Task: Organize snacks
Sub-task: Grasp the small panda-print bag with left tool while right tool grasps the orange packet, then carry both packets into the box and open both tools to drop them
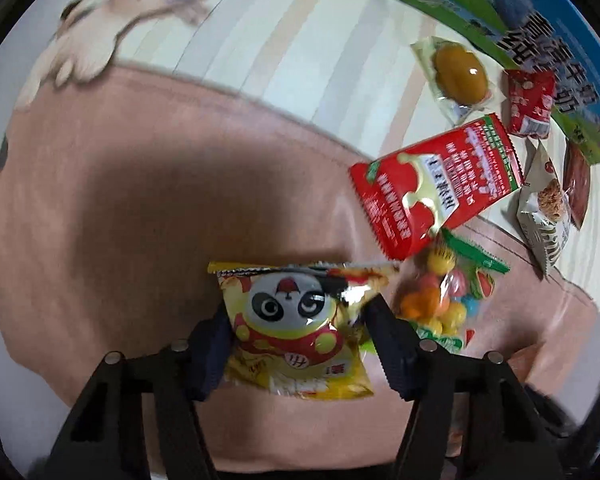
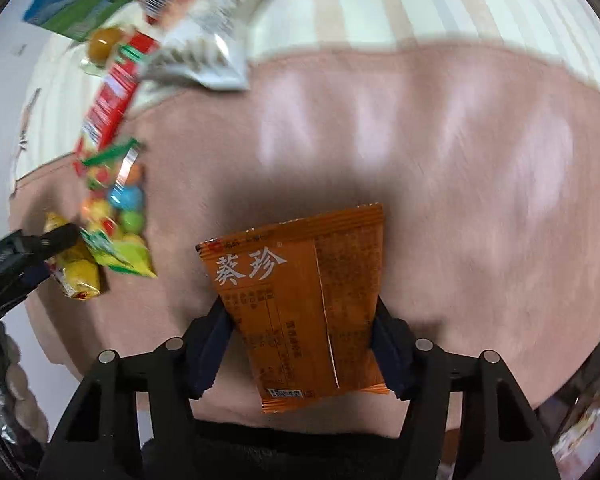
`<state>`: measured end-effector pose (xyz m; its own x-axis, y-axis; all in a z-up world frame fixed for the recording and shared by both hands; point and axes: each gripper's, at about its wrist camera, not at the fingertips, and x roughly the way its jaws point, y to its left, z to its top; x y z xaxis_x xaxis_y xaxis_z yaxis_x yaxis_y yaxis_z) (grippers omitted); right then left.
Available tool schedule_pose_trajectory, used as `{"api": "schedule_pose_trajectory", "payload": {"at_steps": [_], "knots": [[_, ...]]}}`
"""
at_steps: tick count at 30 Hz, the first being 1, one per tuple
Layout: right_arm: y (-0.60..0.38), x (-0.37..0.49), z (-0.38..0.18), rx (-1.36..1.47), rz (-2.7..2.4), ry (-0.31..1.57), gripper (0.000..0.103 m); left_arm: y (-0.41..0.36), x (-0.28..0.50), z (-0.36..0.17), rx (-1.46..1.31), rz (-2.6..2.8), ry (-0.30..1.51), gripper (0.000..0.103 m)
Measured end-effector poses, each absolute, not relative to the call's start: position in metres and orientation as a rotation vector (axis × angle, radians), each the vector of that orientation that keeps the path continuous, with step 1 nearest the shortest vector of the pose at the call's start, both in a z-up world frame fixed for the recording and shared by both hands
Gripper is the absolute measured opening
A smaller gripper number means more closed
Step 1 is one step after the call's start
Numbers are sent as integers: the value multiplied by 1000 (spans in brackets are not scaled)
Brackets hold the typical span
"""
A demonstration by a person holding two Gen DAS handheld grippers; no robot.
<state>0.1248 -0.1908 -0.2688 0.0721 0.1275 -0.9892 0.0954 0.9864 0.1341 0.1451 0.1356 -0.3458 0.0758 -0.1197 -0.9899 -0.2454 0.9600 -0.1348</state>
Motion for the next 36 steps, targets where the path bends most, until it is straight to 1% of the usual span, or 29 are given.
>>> {"api": "schedule_pose_trajectory", "payload": {"at_steps": [3,5,8,9,10,13,15,17,18,20,23,25,29,32,36], "knots": [[-182,138,-263,139,47,1478,65,119,155,-343,-182,77,1477,60],[-180,143,-265,168,62,1566,67,106,160,-351,-114,46,1524,60],[-182,147,-268,201,81,1591,77,93,161,-359,-41,43,1535,60],[-182,147,-269,202,82,1596,82,90,159,-360,-28,43,1531,60],[-182,147,-270,198,86,1602,85,87,157,-359,-20,43,1526,60],[-173,138,-276,159,80,1616,86,79,148,-357,-25,40,1513,60],[-164,132,-279,95,67,1604,86,76,142,-353,-20,42,1503,55],[-157,127,-281,26,47,1583,81,86,135,-337,-14,38,1496,49],[-151,118,-282,4,38,1571,68,89,136,-332,-13,36,1492,48],[-150,110,-278,24,40,1551,62,89,133,-324,-19,35,1479,43],[-154,112,-264,90,48,1520,53,91,136,-310,-46,33,1465,43],[-156,122,-258,124,55,1507,51,94,134,-300,-68,31,1459,43],[-159,129,-235,184,80,1472,51,101,133,-274,-113,27,1430,43],[-161,136,-214,238,123,1451,51,105,135,-246,-146,17,1395,43],[-171,154,-176,294,170,1393,50,104,147,-193,-195,-16,1316,43]]}}
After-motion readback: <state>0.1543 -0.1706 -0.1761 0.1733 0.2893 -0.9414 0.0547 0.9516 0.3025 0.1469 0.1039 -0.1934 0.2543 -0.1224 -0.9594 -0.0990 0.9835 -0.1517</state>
